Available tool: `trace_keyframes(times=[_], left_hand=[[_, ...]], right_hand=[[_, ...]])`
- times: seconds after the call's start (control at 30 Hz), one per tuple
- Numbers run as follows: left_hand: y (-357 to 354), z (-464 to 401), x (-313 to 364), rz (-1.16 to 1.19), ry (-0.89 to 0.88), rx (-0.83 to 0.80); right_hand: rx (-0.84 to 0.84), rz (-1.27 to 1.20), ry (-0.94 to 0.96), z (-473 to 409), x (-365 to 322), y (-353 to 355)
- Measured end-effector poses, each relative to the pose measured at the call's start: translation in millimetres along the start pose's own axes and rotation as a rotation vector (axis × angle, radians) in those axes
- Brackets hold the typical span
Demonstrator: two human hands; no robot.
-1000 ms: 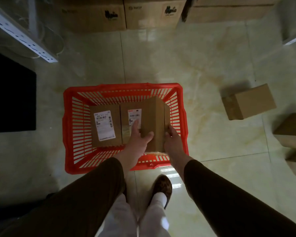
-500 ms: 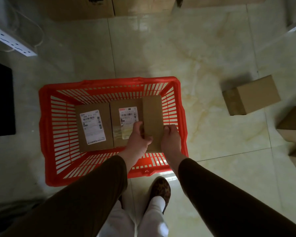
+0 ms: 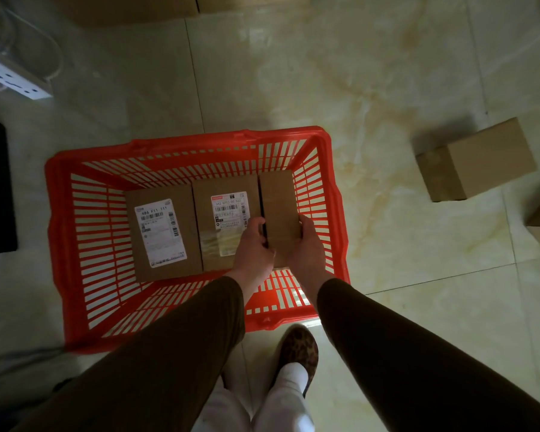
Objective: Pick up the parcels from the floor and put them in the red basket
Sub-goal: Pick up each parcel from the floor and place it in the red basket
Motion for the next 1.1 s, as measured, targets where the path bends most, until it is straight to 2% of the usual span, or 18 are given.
trace_keyframes(times=[0.13, 0.33, 0.43, 0.67, 0.83, 1.1], left_hand=[[-2, -1, 0, -0.007, -0.02, 0.026], [-1, 20, 8, 0.071, 0.026, -0.042], [0, 42, 20, 0.09, 0.061, -0.016], [0, 113, 72, 0.022, -0.007, -0.034], [-11, 160, 110, -0.058, -0.024, -0.071], [-83, 197, 174, -0.109, -0.078, -0.105]], right_hand=[[-0.02, 0.033, 0.019, -5, 3, -4], [-0.151, -0.076, 0.005, 11, -5, 7], [-0.12, -0.11, 0.008, 36, -15, 21], [-0.037, -0.121, 0.061, 116, -50, 66], [0.043, -0.294, 0.0, 177, -64, 121], [0.164, -0.445, 0.007, 233, -15, 229]])
Point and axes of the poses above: each hand's wrist, its own z-axis away from the middle knuckle, its own y-axis out of the back of the hand, x = y × z, the point moved 2 cm from there along -z, towards the middle knuckle, and after that the axes turned 12 degrees about -x, right-handed, at the moved point
